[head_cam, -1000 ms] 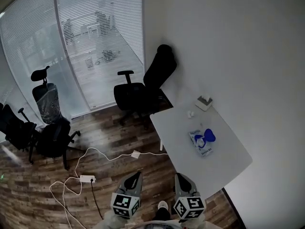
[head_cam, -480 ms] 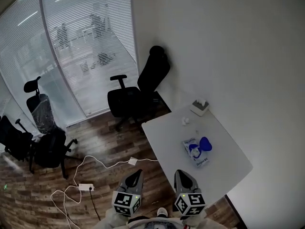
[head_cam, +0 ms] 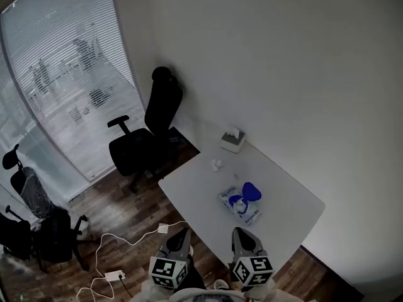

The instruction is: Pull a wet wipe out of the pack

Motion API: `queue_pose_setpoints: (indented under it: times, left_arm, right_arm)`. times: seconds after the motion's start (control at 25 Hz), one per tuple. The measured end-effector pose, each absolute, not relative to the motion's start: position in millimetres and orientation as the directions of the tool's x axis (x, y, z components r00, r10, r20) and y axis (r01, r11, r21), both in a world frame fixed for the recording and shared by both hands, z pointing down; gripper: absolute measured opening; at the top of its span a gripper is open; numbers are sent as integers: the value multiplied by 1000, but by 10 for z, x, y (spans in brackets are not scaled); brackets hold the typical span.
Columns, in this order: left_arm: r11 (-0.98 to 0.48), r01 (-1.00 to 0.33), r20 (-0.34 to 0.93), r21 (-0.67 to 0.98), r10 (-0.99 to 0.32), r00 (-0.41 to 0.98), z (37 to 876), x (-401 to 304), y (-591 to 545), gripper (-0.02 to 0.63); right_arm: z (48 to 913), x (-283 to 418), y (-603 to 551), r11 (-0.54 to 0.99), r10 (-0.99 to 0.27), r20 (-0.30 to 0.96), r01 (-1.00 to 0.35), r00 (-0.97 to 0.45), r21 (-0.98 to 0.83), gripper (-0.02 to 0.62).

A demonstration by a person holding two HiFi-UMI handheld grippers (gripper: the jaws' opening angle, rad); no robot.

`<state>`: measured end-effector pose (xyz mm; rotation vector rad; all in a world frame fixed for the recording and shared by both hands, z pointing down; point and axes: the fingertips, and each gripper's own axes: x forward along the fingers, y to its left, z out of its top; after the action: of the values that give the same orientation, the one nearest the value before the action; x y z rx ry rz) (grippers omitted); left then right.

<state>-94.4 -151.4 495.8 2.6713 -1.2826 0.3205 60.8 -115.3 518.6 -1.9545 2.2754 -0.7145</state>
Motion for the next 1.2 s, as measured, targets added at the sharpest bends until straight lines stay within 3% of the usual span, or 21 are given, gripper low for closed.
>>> queue_pose_setpoints:
  times: [0.4, 0.72, 1.2]
  left_arm:
    - [-803, -586, 279, 108, -541, 793, 5196, -663, -2609, 5]
    - [-831, -519, 318, 200, -446, 837, 5454, -889, -3385, 5]
    - [-908, -342, 301, 242, -265, 916, 5457, -570, -3880, 5]
  right_arm:
    - [5421, 686, -1967, -165, -934, 355, -927, 37, -336, 5]
    - [5424, 367, -2605, -234, -916, 386, -926, 108, -297, 5]
    - [5448, 494, -2841, -419, -858, 428, -870, 286, -259, 5]
